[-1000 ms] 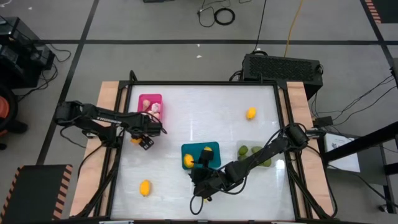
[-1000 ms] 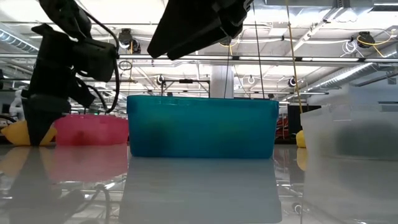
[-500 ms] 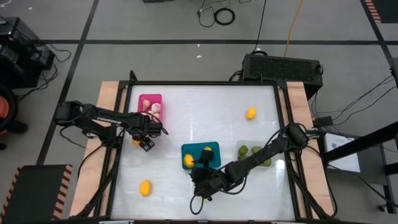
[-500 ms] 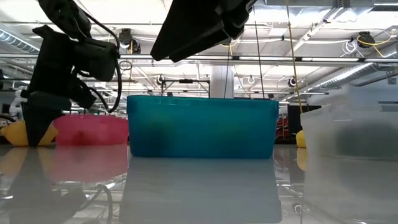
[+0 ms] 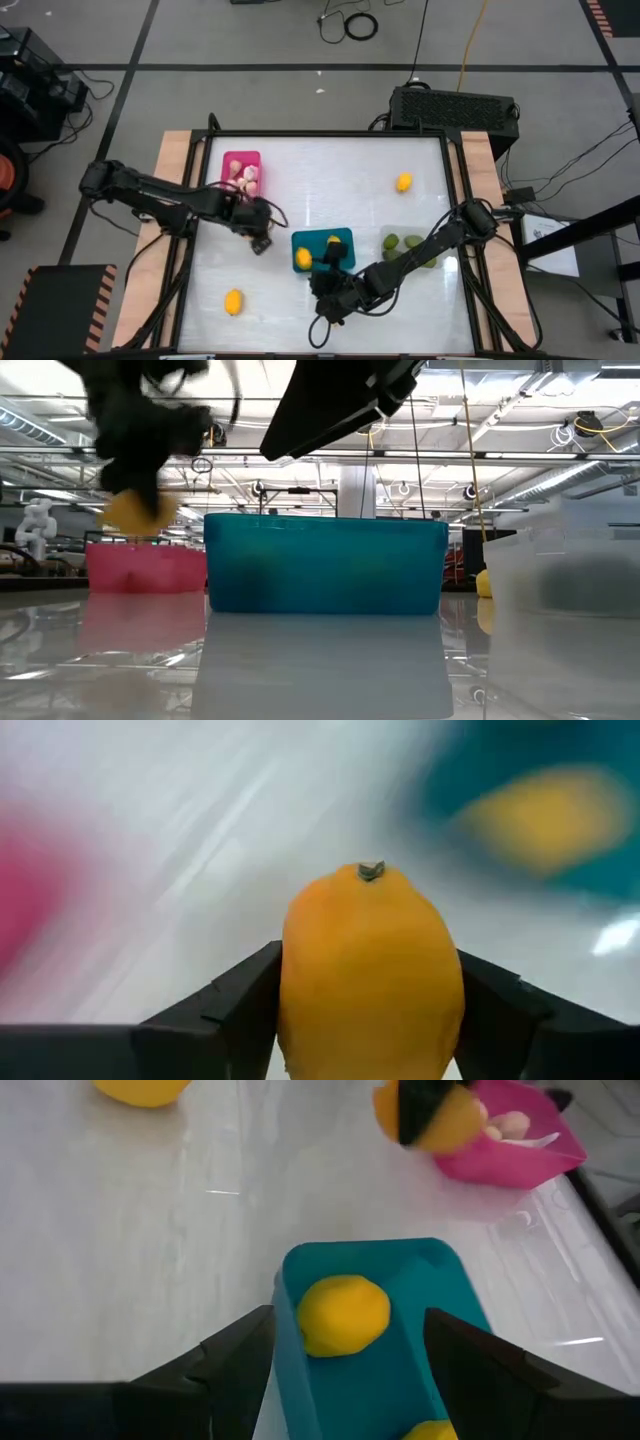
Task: Sort produce into baskets
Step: Put the yellow lemon into the blue bin
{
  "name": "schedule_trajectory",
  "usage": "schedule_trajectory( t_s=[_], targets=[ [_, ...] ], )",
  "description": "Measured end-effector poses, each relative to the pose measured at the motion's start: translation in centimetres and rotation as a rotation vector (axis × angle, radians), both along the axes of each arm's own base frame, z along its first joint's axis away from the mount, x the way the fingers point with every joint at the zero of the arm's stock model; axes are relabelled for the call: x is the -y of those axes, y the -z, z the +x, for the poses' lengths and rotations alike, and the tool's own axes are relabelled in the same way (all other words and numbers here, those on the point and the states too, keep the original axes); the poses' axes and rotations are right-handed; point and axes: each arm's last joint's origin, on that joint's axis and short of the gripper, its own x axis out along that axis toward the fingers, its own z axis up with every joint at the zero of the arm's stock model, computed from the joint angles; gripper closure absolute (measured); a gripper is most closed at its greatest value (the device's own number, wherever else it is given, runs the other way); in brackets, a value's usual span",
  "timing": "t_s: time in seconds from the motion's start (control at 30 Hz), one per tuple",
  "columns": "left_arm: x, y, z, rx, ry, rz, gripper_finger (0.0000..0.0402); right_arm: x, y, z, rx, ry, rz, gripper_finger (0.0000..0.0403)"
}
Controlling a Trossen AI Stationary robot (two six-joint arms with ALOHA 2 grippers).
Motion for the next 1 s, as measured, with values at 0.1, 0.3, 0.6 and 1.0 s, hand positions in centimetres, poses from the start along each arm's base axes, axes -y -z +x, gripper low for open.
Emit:
schedule_trajectory(
  t_s=[0.1,0.3,0.6,1.0],
  targets=[
    [2.2,-1.9,2.6,0.341,0.104,-0.014,0.0161,0.0,0.0,0.0,-0.003,0.003,-0.007,0.0154],
    [4.5,-1.3,6.0,0.593,0.197,0.078,0.0163,0.1,0.0,-0.1,-0.010,0.005,-0.013,0.0154],
    [3.9,1.0,8.9,0.668,0.276,0.131,0.0170,0.4,-2.2,-2.0,-0.026,0.057,-0.011,0.0154],
    [2.6,1.1,9.3,0.665,0.324,0.186,0.0145,0.4,-2.7,-4.9,-0.049,0.208,-0.073,0.0154]
  ],
)
